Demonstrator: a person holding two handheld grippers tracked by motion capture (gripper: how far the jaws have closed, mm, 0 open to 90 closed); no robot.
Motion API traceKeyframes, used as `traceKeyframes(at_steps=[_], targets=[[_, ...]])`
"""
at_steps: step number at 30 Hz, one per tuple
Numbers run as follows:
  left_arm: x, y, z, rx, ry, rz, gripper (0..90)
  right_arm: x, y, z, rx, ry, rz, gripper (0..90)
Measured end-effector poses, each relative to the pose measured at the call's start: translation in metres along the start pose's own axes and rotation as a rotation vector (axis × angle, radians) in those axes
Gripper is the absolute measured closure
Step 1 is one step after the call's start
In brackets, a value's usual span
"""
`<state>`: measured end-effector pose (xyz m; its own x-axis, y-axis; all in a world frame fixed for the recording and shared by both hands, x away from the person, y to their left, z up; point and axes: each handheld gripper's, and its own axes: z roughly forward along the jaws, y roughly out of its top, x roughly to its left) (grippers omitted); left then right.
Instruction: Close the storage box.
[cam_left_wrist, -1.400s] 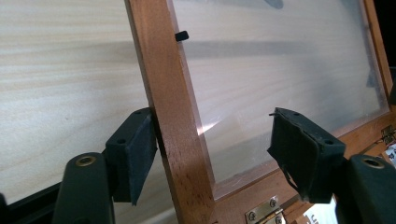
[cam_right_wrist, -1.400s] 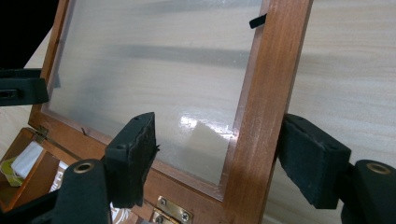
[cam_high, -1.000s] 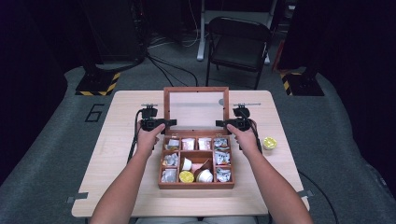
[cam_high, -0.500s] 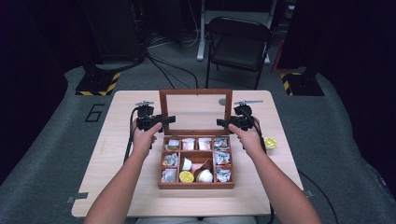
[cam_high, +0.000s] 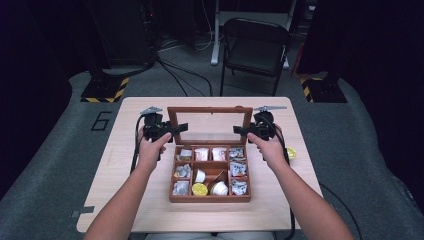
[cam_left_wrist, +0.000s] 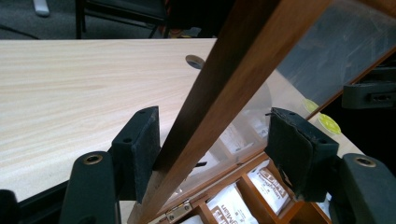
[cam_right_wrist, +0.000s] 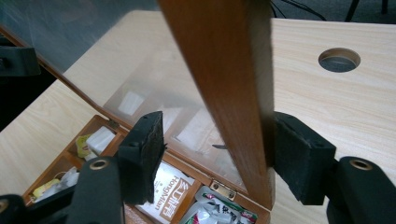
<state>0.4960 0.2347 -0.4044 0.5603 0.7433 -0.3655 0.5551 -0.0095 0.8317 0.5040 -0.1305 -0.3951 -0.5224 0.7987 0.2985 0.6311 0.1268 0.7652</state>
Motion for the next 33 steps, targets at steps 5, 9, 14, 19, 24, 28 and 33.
traceKeyframes(at_steps=[5, 9, 14, 19, 24, 28, 33], targets=[[-0.005, 0.003, -0.010, -0.034, -0.017, 0.027, 35.2, 0.005, 0.001, -0.011, -0.020, 0.013, -0.011, 38.2], [-0.009, 0.004, -0.018, -0.045, -0.030, 0.045, 35.2, 0.009, 0.004, -0.021, -0.035, 0.021, -0.023, 39.8], [-0.015, 0.006, -0.026, -0.055, -0.039, 0.052, 35.2, 0.015, 0.007, -0.032, -0.040, 0.009, -0.058, 41.8], [-0.018, 0.007, -0.034, -0.069, -0.041, 0.060, 35.7, 0.018, 0.006, -0.043, -0.032, 0.011, -0.058, 42.2], [-0.021, 0.008, -0.040, -0.044, -0.042, 0.069, 37.7, 0.018, 0.004, -0.051, -0.035, 0.015, -0.059, 45.0], [-0.025, 0.007, -0.045, -0.028, -0.036, 0.078, 39.2, 0.019, 0.004, -0.056, -0.034, 0.017, -0.075, 48.1], [-0.029, 0.005, -0.050, -0.006, -0.032, 0.104, 39.2, 0.023, 0.001, -0.063, -0.030, 0.019, -0.114, 49.4]])
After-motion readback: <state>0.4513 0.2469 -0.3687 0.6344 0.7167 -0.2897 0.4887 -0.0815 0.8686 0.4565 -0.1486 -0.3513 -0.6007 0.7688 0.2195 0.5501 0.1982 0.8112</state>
